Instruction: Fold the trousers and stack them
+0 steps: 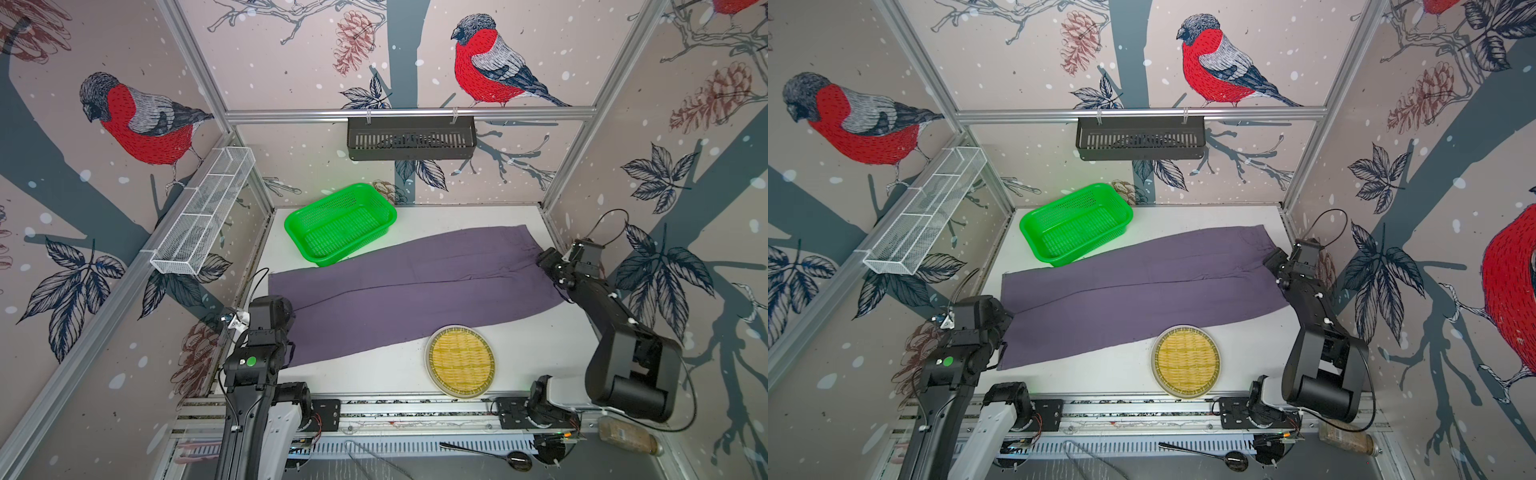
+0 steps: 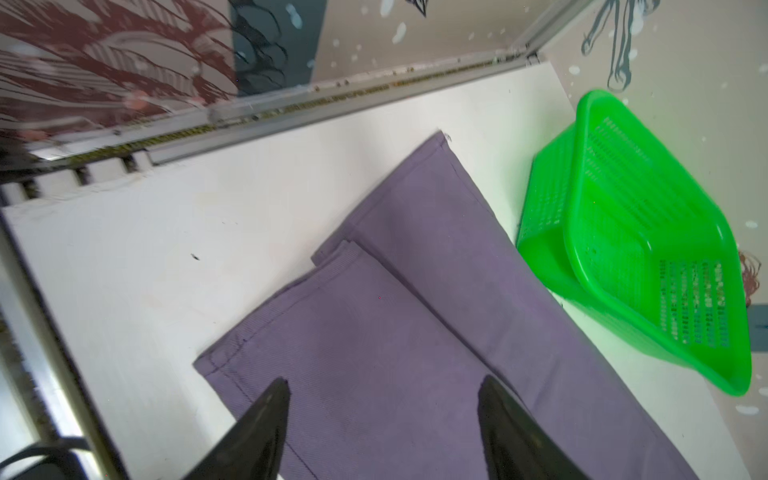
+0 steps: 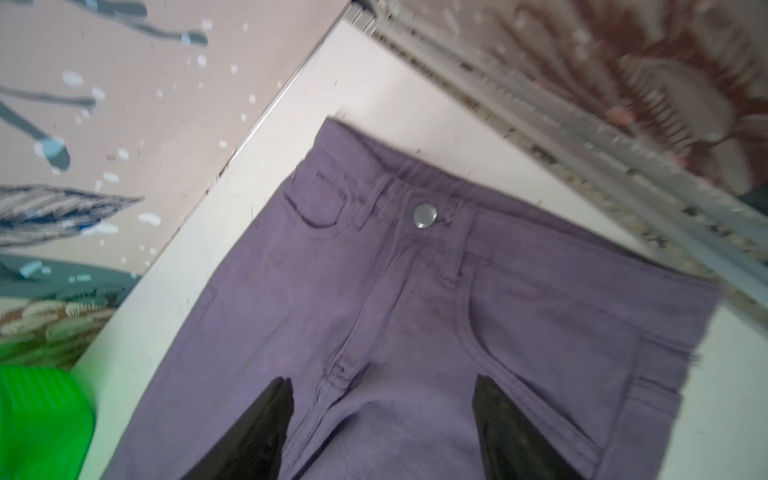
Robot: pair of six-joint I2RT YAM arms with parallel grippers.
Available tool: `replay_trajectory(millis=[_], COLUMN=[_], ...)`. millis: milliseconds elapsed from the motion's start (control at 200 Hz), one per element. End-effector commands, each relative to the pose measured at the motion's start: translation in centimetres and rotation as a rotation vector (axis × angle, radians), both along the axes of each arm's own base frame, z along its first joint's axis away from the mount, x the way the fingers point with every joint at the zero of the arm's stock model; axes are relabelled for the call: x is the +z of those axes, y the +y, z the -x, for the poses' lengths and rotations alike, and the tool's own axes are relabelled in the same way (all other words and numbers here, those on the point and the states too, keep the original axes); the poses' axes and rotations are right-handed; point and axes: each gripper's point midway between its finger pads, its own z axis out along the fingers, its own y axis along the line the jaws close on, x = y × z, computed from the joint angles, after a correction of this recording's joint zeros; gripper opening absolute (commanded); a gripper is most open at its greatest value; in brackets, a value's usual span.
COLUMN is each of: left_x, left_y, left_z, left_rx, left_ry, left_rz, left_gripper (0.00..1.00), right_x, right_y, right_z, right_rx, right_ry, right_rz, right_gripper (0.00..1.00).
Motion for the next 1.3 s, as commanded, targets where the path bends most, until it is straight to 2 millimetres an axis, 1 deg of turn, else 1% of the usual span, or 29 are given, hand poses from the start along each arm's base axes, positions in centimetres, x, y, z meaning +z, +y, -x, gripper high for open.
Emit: replay_trajectory(millis=[0, 30, 65, 90, 175, 280, 395, 420, 520, 565, 615, 730, 785, 845, 906, 981, 1116, 1181, 1296], left_x=[0.8, 0.6, 0.4, 0.2, -0.9, -3.2, -5.6, -6.1, -7.5, -7.8, -7.5, -6.1, -5.7, -5.2, -4.5, -3.5, -1.8, -1.7, -1.6], left_y=[-1.6, -1.7, -1.9, -2.0, -2.9, -4.2, -5.3, -5.3, -5.4, -5.3, -4.9, -4.2, -3.9, -3.9, -3.7, -3.1, -1.8, -1.3, 0.3], left_z=[-3.3, -3.8, -4.3, -4.6, -5.9, -6.9, -6.8, -6.6, -5.8, -5.5, -5.4, -5.9, -6.2, -6.8, -7.5, -8.4, -10.5, -11.6, -13.6], left_rx=[-0.159, -0.182, -0.202, -0.213, -0.269, -0.318, -0.332, -0.33, -0.319, -0.315, -0.307, -0.309, -0.312, -0.322, -0.319, -0.292, -0.238, -0.208, -0.153], left_ry=[-0.07, -0.071, -0.067, -0.068, -0.064, -0.044, -0.014, -0.008, 0.01, 0.014, 0.006, -0.015, -0.007, -0.005, -0.012, -0.02, -0.029, -0.022, -0.012], left_rz=[-0.008, -0.022, -0.025, -0.027, 0.004, 0.069, 0.147, 0.154, 0.169, 0.161, 0.138, 0.079, 0.06, 0.054, 0.047, 0.03, -0.003, -0.003, 0.003], left_gripper=[0.79, 0.83, 0.84, 0.87, 0.87, 0.87, 0.87, 0.87, 0.88, 0.88, 0.88, 0.89, 0.89, 0.89, 0.89, 0.9, 0.86, 0.82, 0.77], right_x=[-1.2, -1.6, -2.1, -2.6, -4.3, -5.6, -6.8, -7.0, -8.4, -8.8, -9.1, -9.4, -9.3, -8.8, -7.7, -5.7, -2.2, -1.3, -0.4], right_y=[1.9, 2.1, 2.4, 2.4, 2.5, 2.4, 2.0, 1.9, 1.4, 1.0, 0.4, -0.7, -0.5, -0.2, -0.2, -0.2, 0.4, 0.8, 1.3], right_z=[-0.5, -0.6, -0.7, -0.7, -0.3, 0.3, 1.1, 1.4, 2.6, 3.3, 4.0, 5.2, 5.2, 4.6, 3.7, 2.2, -0.8, -2.3, -4.9], right_rx=[0.123, 0.133, 0.147, 0.15, 0.147, 0.13, 0.1, 0.09, 0.05, 0.023, -0.005, -0.053, -0.045, -0.025, -0.01, 0.011, 0.053, 0.067, 0.098], right_ry=[0.031, 0.045, 0.062, 0.075, 0.116, 0.147, 0.184, 0.189, 0.215, 0.218, 0.219, 0.223, 0.219, 0.203, 0.185, 0.155, 0.113, 0.111, 0.116], right_rz=[0.025, 0.034, 0.042, 0.048, 0.039, 0.034, 0.038, 0.035, 0.011, -0.001, -0.012, -0.013, -0.016, -0.025, -0.003, 0.033, 0.092, 0.112, 0.121], right_gripper=[0.72, 0.74, 0.74, 0.75, 0.75, 0.76, 0.76, 0.78, 0.79, 0.79, 0.79, 0.79, 0.79, 0.79, 0.79, 0.79, 0.79, 0.79, 0.79])
